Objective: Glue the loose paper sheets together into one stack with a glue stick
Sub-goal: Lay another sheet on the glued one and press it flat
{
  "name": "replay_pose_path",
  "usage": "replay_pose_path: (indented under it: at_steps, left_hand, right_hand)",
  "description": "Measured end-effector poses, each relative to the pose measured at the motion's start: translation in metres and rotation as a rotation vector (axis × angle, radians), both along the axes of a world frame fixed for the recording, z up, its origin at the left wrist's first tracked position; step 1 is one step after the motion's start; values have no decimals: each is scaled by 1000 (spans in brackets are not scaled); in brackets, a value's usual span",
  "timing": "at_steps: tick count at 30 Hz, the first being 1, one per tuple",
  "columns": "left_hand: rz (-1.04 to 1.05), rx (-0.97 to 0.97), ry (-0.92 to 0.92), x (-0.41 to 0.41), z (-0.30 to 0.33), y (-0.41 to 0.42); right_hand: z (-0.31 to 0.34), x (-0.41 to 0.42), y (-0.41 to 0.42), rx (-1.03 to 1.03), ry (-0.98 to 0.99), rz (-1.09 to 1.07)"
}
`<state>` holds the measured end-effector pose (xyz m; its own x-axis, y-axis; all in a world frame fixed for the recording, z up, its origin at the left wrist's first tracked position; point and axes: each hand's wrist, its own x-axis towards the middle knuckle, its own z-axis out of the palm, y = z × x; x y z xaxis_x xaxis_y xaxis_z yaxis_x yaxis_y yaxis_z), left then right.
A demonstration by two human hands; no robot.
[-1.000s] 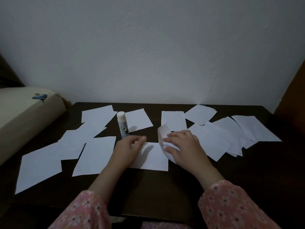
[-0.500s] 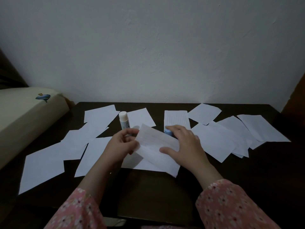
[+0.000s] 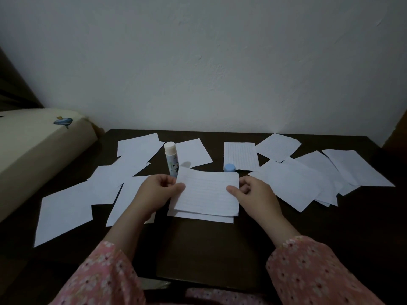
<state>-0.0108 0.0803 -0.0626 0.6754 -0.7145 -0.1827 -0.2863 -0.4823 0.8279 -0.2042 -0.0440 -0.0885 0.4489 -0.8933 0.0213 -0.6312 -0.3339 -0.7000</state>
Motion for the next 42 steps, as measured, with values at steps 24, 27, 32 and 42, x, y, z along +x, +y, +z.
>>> replay_pose_path:
  at_steps: [24,27,32,42]
  left_hand:
    - [-98,97,-320,6,-18,0]
    - [-94,94,-325,6,-19,-2]
    - [-97,121,-367,5,-21,-4]
    - [-188,60,-704,-15,-15,-8]
  right_hand:
    - [8,6,11,-406,366,36]
    - [5,6,10,-392,361,27]
    - [4,8,12,-382,409,18]
    - [5,16,21,-418,289,174]
